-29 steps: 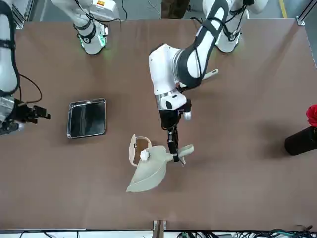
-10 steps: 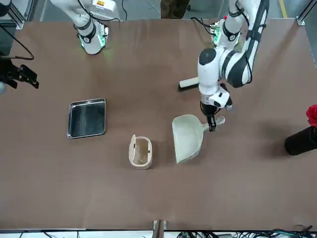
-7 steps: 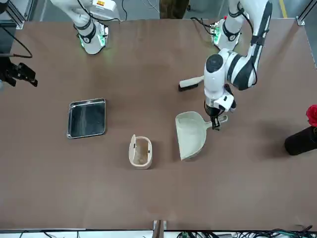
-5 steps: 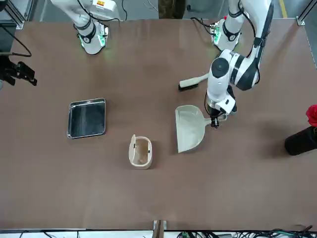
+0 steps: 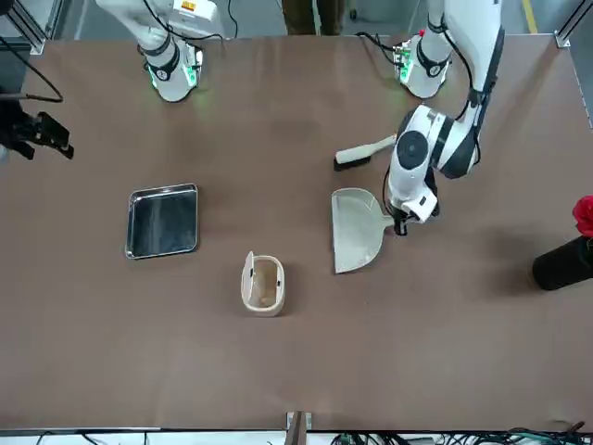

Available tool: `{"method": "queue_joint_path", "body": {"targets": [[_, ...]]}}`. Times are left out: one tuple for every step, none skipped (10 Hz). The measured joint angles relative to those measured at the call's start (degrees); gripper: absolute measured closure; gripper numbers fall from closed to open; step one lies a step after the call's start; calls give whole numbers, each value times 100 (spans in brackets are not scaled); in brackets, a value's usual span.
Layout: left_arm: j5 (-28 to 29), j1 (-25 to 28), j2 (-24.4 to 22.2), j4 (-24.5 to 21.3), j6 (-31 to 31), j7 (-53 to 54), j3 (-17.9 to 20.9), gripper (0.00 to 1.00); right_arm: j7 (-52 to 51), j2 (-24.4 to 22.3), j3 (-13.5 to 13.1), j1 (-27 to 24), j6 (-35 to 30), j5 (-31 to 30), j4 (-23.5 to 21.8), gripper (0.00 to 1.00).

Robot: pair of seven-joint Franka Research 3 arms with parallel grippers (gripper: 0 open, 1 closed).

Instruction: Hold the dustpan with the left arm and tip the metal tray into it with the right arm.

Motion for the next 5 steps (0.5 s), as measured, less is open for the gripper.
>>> {"method": "queue_joint_path", "body": {"targets": [[-5,18,24,0,1,0,0,67,93,0,2,-1,0,37,-11,0],[-5,30,25,2,1,18,0,67,217,0,15,-1,-2,54,-18,0],[-5,34,25,10,1,56,0,67,281,0,33,-1,-5,58,-20,0],[-6,36,22,30,2,93,0,57,313,0,44,0,-9,61,-21,0],[-7,36,13,53,3,113,-2,41,321,0,46,-1,-11,62,-24,0]]}}
